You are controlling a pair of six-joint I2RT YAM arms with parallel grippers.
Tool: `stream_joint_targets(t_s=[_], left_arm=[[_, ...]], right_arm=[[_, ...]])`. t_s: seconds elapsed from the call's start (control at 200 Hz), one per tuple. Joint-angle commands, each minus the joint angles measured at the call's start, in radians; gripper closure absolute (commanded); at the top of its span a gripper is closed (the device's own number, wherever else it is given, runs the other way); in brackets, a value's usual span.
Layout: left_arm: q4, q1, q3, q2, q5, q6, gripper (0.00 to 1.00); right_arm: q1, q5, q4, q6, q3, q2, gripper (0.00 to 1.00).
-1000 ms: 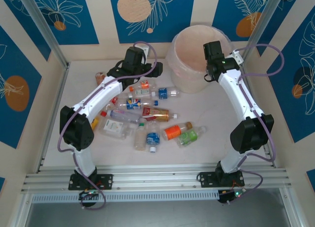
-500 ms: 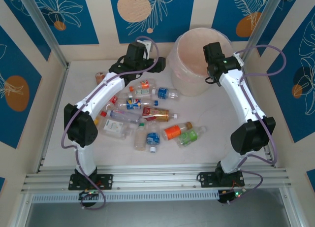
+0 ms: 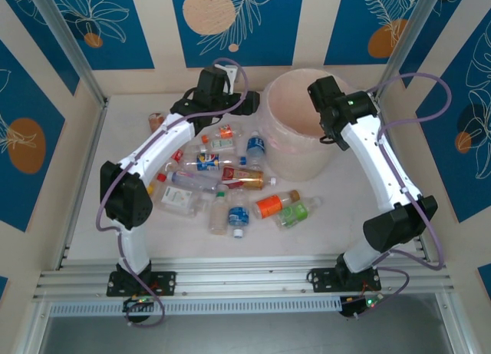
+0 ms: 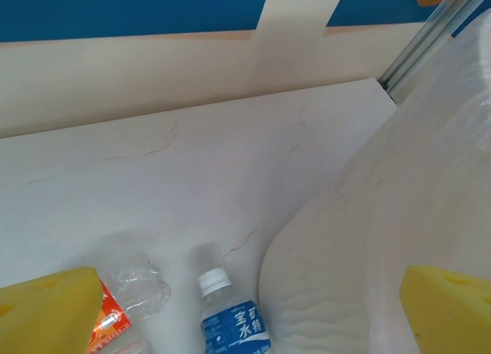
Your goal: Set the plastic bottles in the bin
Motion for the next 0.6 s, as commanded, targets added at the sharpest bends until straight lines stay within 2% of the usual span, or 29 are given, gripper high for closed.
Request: stream_joint_targets(t_s=[0.0, 0.085, 0.135, 0.255, 0.37, 0.56, 0.585, 0.595], left_arm=[[0.012, 0.009, -0.031, -0.053, 0.012, -0.011, 0.01], [0.005, 0.01, -0.047, -0.067, -0.004, -0.011, 0.0], [0.0, 0.012, -0.059, -0.079, -0.019, -0.015, 0.0], [0.009, 0.027, -0.119, -0.127, -0.043, -0.036, 0.0], [0.017, 0.049, -0.198, -0.191, -0.07, -0.06, 0.0], [0.006, 0.109, -0.349, -0.321, -0.116, -0.112, 0.01], [0.005, 0.12, -0.374, -0.341, -0.118, -0.122, 0.0], [0.005, 0.125, -0.384, -0.349, -0.118, -0.125, 0.01]], right_arm=[[-0.002, 0.039, 0.024, 0.046, -0.057, -0.083, 0.95], [-0.01, 0.023, 0.084, 0.013, -0.104, -0.107, 0.75], [-0.013, 0.02, 0.097, -0.003, -0.112, -0.111, 0.6], [-0.013, 0.017, 0.123, -0.061, -0.107, -0.113, 0.4], [-0.011, 0.009, 0.142, -0.105, -0.11, -0.13, 0.27], [-0.004, -0.051, 0.22, -0.21, -0.147, -0.222, 0.12], [-0.003, -0.058, 0.228, -0.223, -0.152, -0.238, 0.09], [-0.002, -0.061, 0.231, -0.229, -0.155, -0.245, 0.04]])
